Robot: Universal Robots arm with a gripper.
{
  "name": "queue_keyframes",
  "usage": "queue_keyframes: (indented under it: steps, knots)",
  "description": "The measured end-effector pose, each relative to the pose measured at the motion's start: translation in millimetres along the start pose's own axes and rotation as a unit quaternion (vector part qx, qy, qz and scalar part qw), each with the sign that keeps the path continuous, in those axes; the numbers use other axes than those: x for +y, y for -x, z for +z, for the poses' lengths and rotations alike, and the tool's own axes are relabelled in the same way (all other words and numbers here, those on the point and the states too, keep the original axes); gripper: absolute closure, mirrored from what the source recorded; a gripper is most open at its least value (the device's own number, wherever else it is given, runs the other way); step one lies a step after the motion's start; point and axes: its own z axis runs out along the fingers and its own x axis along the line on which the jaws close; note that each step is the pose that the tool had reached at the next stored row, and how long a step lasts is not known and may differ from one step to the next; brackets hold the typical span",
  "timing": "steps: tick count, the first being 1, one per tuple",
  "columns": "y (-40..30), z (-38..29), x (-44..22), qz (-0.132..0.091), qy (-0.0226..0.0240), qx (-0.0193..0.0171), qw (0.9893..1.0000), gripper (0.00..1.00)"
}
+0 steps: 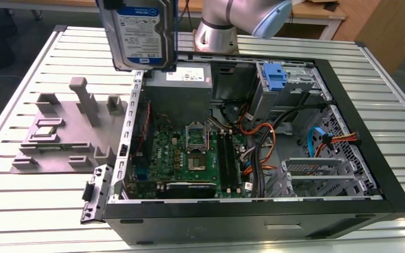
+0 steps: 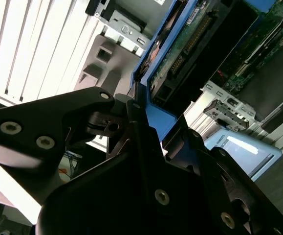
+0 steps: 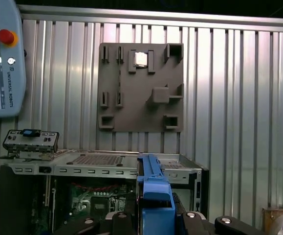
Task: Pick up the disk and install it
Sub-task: 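Pick up the disk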
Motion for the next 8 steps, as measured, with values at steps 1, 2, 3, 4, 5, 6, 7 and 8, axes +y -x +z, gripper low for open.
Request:
queue_keyframes:
  steps: [1, 2, 3, 4, 5, 6, 7, 8]
  knots:
    - [-0.1, 0.0, -3.9, 0.000, 0.0000, 0.0000, 1.0000, 0.64]
    - [-0.2, 0.1, -7.8, 0.000, 0.0000, 0.0000, 1.0000, 0.64]
    - [-0.3, 0.2, -11.5, 0.000, 0.0000, -0.0001, 1.0000, 0.64]
    - [-0.5, 0.2, -15.0, 0.000, 0.0000, 0.0000, 1.0000, 0.64]
    - [-0.6, 0.2, -18.3, 0.000, 0.0000, 0.0000, 1.0000, 0.64]
    - [-0.7, 0.2, -21.4, 0.000, 0.0000, 0.0000, 1.0000, 0.64]
    - [-0.8, 0.3, -24.2, 0.000, 0.0000, 0.0000, 1.0000, 0.64]
    - [-0.8, 0.3, -26.1, 0.000, 0.0000, 0.0000, 1.0000, 0.64]
